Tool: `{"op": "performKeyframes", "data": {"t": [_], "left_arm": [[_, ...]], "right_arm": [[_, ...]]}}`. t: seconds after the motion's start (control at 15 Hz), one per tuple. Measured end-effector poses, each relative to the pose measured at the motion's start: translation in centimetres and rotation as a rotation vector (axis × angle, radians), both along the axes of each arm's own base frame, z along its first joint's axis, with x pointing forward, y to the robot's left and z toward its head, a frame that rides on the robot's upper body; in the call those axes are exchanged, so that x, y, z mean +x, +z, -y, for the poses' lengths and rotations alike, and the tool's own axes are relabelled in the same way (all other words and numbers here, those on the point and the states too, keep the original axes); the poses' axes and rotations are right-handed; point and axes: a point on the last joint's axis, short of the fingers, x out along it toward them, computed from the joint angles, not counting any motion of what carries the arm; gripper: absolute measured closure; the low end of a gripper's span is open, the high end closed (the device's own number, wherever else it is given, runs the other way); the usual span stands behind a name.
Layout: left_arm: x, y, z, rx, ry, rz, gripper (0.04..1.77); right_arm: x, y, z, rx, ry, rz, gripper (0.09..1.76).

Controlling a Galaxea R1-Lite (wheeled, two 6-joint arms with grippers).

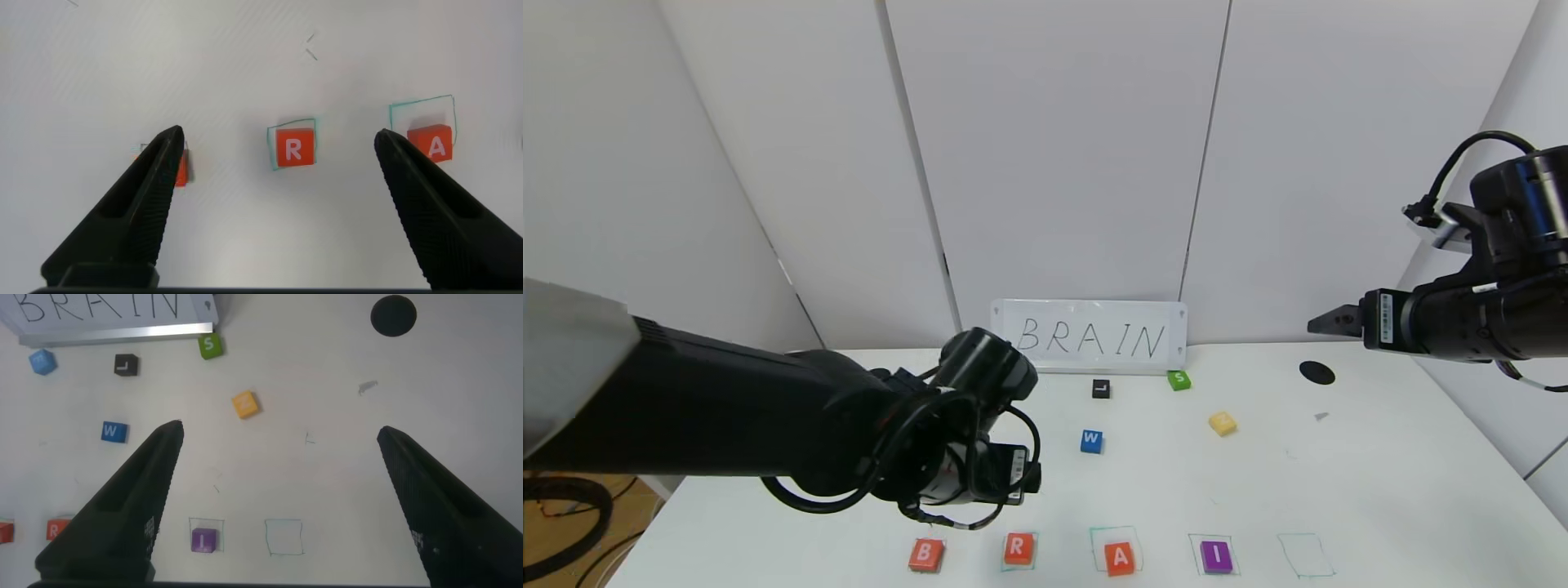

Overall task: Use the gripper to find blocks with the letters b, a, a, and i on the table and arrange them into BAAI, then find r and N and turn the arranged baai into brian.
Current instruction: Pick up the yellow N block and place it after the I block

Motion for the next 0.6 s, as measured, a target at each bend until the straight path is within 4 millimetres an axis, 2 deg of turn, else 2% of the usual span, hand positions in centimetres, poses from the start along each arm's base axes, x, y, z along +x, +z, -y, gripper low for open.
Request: {"op": "performKeyframes", "data": {"t": [0.33,0.6], "left_arm": [[-0.3,4.3,-3.1,0.019,-0.063,0.117,0.12],[-0.6,6.8,-5.2,-0.004,-0.042,0.198,0.11]], "right_arm": [[0.2,-0.2,0.0,-0.002,0.0,-0.008,0.14],[0.4,-0.5,-0.2,-0.003,0.005,-0.017,0.14]]}}
